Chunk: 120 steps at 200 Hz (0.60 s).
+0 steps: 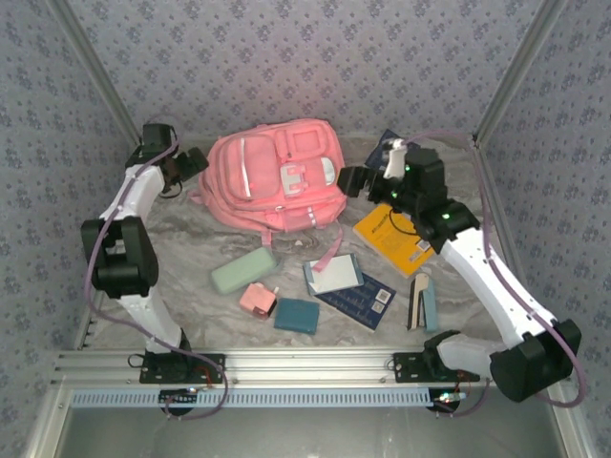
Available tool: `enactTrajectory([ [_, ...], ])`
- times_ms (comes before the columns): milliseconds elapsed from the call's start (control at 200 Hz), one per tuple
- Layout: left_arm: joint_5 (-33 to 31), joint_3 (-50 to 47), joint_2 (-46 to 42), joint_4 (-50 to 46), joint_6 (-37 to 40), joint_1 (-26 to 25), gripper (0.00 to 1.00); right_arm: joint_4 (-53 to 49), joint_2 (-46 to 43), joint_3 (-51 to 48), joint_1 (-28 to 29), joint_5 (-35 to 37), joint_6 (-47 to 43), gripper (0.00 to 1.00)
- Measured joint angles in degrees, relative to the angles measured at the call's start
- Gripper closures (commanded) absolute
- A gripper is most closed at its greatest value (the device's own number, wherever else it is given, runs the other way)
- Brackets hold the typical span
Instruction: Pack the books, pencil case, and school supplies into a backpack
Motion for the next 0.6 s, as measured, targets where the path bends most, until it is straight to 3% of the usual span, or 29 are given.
enactTrajectory([
  [205, 10.91, 1.86, 6.51, 1.18, -0.59, 0.48, 0.21, -0.94, 2.08, -6.27, 0.68, -4.02, 2.89, 0.06],
  [355, 14.71, 3.04, 10.47, 2.38, -0.52, 0.52, 0.24, -0.5, 4.94, -9.2, 1.2, -5.03, 3.76, 0.12],
  [600, 14.32, 6.38, 14.43, 0.9, 0.68, 0.31, 0.59, 1.18, 9.79, -10.8, 2.91, -4.37, 5.51, 0.19],
])
